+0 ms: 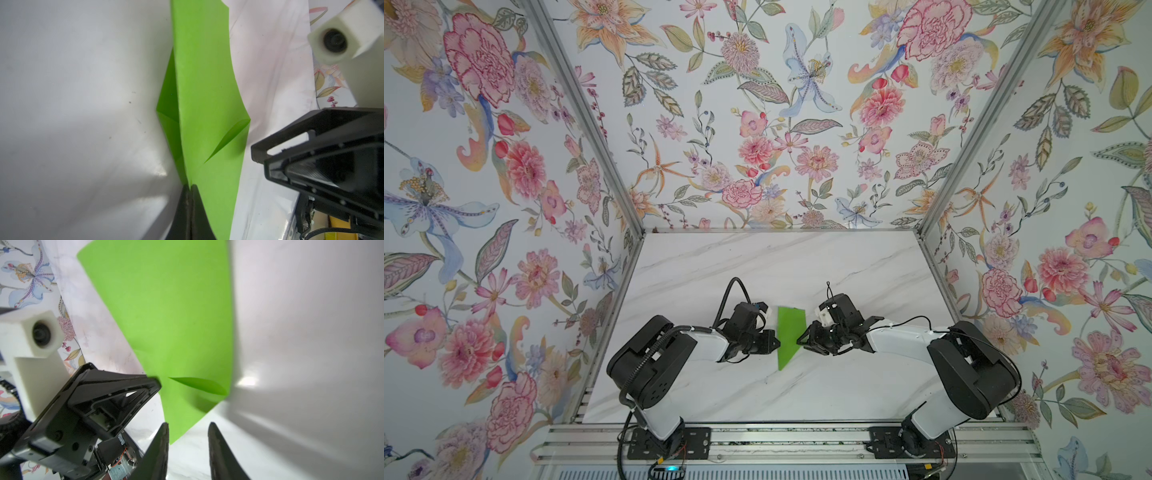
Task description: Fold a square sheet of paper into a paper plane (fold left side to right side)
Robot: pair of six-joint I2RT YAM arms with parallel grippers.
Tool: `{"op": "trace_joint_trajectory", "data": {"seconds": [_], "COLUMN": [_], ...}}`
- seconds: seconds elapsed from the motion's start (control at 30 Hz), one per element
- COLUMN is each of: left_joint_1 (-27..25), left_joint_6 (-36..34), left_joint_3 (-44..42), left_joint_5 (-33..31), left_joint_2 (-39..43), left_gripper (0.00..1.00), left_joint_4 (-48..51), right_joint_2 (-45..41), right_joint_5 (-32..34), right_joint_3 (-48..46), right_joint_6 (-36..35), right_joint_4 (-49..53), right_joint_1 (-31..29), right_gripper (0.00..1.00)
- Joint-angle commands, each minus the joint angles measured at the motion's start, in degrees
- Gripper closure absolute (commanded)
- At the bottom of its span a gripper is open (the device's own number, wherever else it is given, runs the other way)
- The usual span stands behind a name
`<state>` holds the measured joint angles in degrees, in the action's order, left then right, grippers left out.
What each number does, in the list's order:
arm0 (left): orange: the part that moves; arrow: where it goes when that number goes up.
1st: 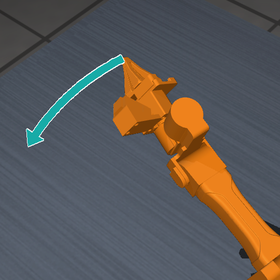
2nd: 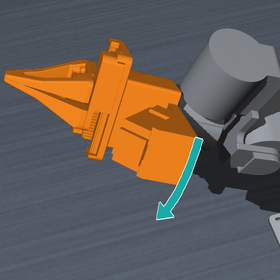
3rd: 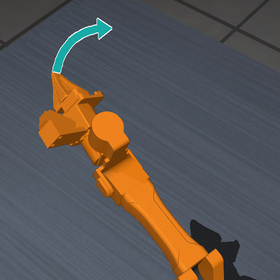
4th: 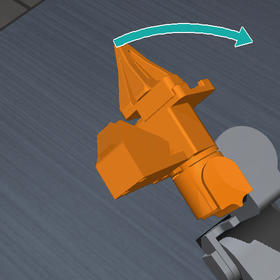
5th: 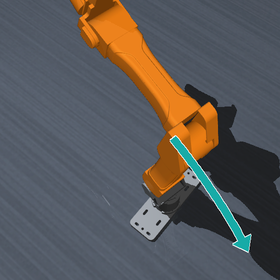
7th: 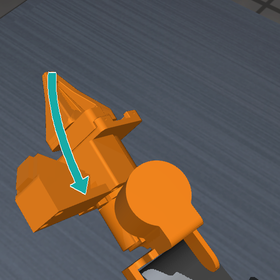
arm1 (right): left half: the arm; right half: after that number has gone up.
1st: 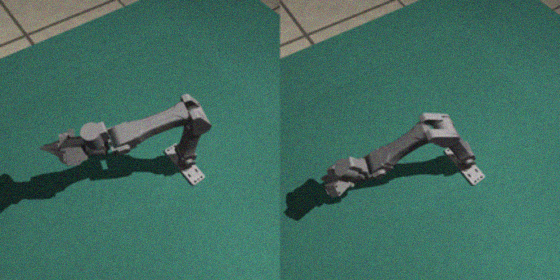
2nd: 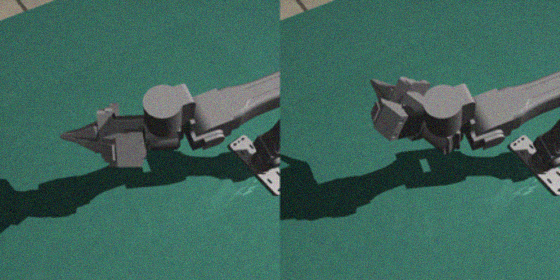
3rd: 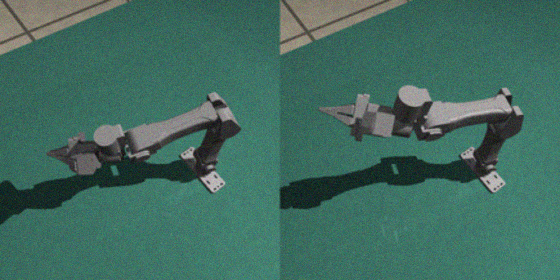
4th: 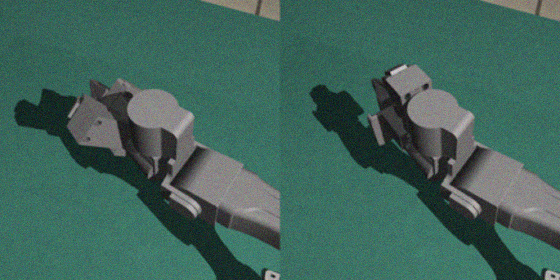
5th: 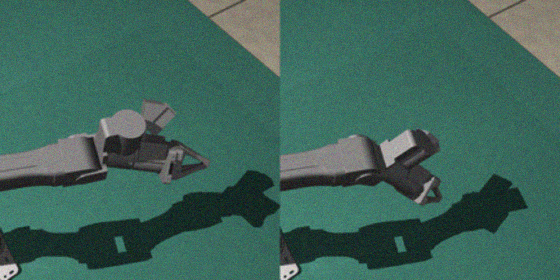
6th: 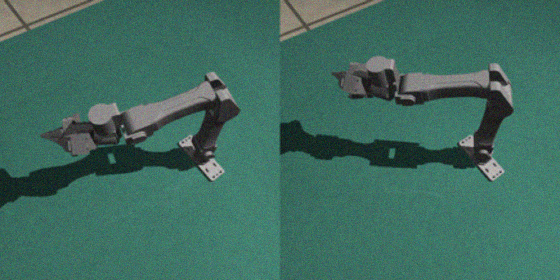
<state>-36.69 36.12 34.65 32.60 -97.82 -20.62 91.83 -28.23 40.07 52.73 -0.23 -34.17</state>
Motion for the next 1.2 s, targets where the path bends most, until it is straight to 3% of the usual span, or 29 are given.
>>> {"op": "trace_joint_trajectory", "data": {"seconds": [0.0,0.23,0.4,0.8,1.17], "left_joint_1": [0.2,0.1,0.1,0.0,-0.6], "left_joint_6": [6.0,6.1,4.6,3.8,3.5], "left_joint_3": [-3.9,-4.1,-2.7,-1.7,-0.3], "left_joint_5": [2.2,2.3,2.0,3.4,4.4], "left_joint_2": [-1.5,-1.8,-2.1,-2.2,-2.7], "left_gripper": [1.00,1.00,1.00,1.00,1.00], "left_joint_4": [-2.5,0.7,4.1,4.3,4.1], "right_joint_2": [0.5,3.4,3.8,2.7,4.9], "right_joint_5": [-2.0,-5.2,-5.9,-2.2,4.0], "right_joint_3": [-1.8,-3.6,-3.4,1.1,10.3], "right_joint_6": [-0.5,0.7,1.9,-2.0,-6.5], "right_joint_4": [-1.3,-7.6,-9.3,-1.0,10.7], "right_joint_1": [1.3,2.4,2.4,2.0,-4.7], "right_gripper": [0.65,0.66,0.76,1.00,1.00]}}
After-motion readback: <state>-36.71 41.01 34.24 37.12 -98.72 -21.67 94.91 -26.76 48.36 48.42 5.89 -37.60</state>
